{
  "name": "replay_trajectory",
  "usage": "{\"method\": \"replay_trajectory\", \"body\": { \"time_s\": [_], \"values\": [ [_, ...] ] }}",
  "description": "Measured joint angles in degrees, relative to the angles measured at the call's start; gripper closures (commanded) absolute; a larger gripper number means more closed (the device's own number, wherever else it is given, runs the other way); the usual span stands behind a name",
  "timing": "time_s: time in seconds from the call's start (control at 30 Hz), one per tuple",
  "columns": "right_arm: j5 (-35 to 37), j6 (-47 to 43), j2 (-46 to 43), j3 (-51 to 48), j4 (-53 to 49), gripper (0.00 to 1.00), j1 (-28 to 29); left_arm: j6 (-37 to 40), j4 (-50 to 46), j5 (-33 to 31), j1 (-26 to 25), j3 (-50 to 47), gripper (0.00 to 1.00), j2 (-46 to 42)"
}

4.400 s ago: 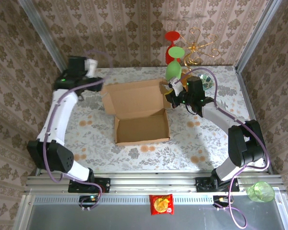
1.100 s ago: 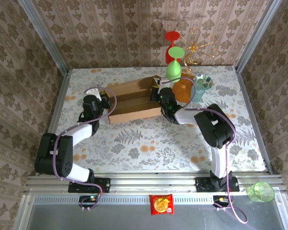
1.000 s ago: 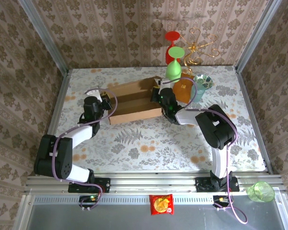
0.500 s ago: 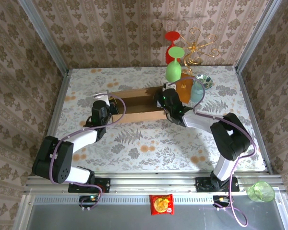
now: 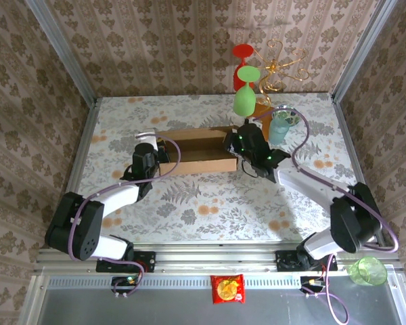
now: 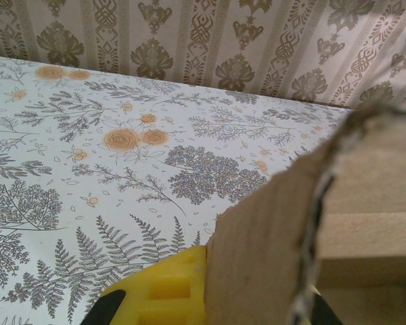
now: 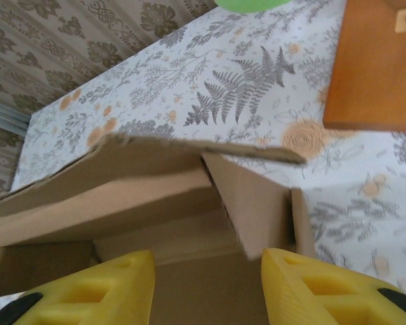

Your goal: Fold the paper box

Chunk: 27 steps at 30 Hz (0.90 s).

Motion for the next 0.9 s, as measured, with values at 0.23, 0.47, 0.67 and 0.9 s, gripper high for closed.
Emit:
{"method": "replay_trajectory", "body": {
  "time_s": [0.23, 0.47, 0.67, 0.9],
  "values": [
    [4.39, 16.35, -6.34, 7.82, -10.75, 0.54, 3.34, -0.02, 0.0, -0.5, -0.35, 0.0, 1.0, 0.02],
    [3.43, 38.36, 3.56, 20.96, -14.36, 0.54, 3.45, -0.02, 0.17, -0.72, -0.37, 0.04, 1.0, 0.24],
    [0.83, 50.45, 14.99, 26.67, -14.88, 0.55, 3.56, -0.04, 0.28, -0.9, -0.42, 0.04, 1.0, 0.35],
    [-0.94, 55.93, 19.43, 31.04, -14.99, 0.6, 3.54, -0.04, 0.7, -1.07, -0.42, 0.07, 1.0, 0.61]
  ]
}}
